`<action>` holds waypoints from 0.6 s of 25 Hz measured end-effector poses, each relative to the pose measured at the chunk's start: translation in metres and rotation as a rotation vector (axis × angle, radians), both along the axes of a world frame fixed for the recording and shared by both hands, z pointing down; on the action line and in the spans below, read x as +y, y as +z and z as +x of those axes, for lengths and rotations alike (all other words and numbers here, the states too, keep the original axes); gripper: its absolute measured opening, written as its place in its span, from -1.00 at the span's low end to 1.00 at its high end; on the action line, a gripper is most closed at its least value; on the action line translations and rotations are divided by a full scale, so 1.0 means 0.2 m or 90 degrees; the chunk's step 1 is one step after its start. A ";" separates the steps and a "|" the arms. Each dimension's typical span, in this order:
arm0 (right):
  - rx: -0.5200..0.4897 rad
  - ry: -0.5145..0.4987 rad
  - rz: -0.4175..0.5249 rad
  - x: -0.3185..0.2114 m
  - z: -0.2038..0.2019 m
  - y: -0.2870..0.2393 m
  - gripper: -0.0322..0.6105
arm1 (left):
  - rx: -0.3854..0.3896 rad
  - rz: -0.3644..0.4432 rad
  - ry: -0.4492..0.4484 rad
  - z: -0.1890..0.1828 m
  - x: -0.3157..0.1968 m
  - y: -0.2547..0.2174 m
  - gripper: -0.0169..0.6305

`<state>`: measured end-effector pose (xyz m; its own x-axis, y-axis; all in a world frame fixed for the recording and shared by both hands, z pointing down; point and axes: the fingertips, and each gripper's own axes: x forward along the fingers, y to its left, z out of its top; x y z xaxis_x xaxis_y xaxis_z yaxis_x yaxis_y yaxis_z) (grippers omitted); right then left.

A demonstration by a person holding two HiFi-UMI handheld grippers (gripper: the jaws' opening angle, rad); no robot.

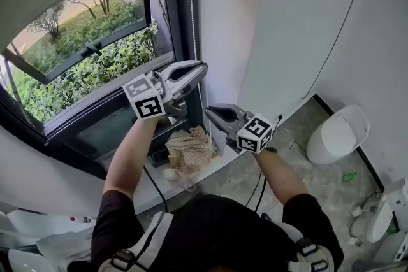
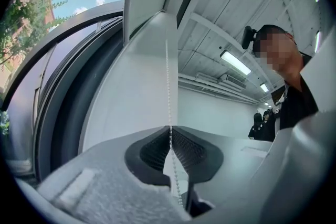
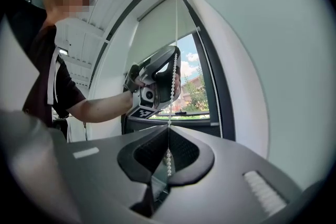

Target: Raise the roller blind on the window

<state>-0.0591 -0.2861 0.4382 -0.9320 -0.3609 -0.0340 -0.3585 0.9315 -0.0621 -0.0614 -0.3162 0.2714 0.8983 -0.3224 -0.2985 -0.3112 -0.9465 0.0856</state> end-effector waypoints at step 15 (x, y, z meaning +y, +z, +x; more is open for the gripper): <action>0.037 0.017 -0.029 0.08 0.09 0.18 -0.70 | -0.023 -0.094 -0.049 -0.05 0.06 0.53 -0.90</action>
